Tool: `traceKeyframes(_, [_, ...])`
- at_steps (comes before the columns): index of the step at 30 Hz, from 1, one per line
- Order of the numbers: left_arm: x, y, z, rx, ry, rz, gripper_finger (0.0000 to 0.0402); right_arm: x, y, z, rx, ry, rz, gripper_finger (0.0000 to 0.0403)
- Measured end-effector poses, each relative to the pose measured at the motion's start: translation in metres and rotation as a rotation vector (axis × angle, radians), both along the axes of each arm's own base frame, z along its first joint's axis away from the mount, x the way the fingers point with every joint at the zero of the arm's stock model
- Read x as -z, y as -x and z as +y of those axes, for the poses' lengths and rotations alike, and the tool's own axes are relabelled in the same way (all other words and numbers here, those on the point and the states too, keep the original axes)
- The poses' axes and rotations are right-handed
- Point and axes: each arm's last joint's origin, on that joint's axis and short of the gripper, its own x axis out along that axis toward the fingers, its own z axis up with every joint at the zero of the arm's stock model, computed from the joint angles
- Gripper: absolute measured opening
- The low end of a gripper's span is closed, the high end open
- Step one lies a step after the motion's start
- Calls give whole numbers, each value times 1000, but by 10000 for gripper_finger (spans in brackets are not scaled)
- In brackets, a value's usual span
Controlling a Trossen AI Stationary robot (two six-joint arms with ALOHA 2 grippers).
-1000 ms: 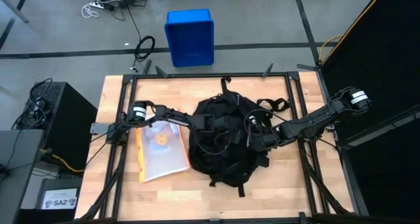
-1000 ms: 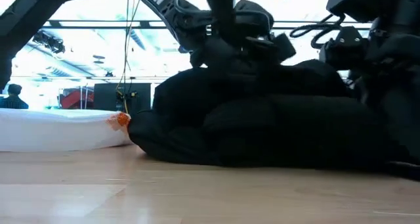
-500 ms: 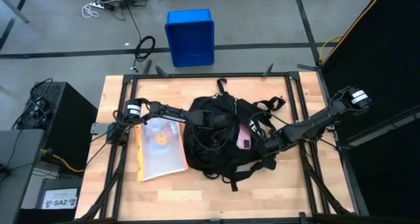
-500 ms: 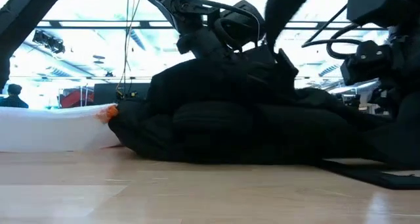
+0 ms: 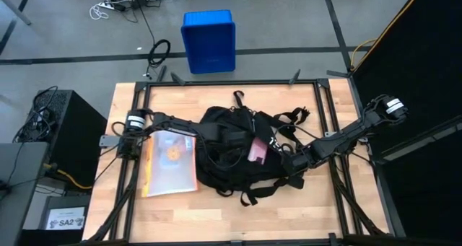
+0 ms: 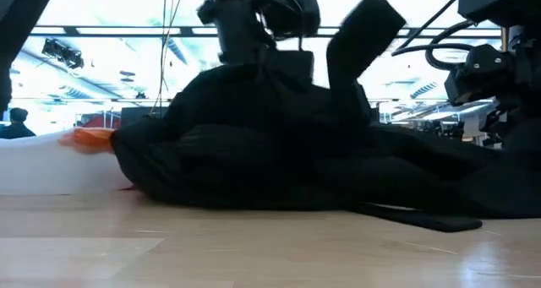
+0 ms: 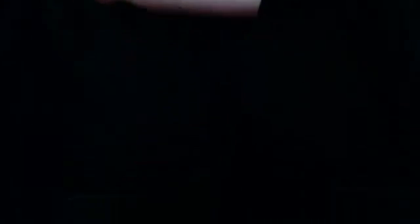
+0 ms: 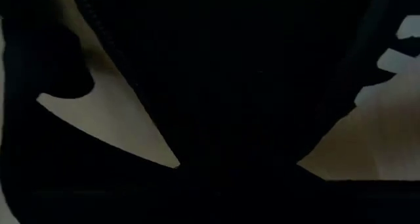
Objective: Unpack backpack
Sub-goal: Remove the smartphone from the backpack
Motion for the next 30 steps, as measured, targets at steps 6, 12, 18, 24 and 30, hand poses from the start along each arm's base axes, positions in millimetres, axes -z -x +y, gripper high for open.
traceKeyframes(6, [9,10,-1,-30,-1,26,0,5,3,-1,-4,10,6,49])
traceKeyframes(12, [38,12,1,-7,124,-92,0,15,9,-3,-6,1,2,48])
traceKeyframes(18, [60,15,-1,-4,207,-212,0,16,10,-3,-35,8,1,48])
traceKeyframes(24, [71,21,-1,-40,228,-250,0,8,6,-2,-87,25,-1,48])
traceKeyframes(30, [70,17,-1,-32,234,-300,0,-19,0,0,-132,74,6,48])
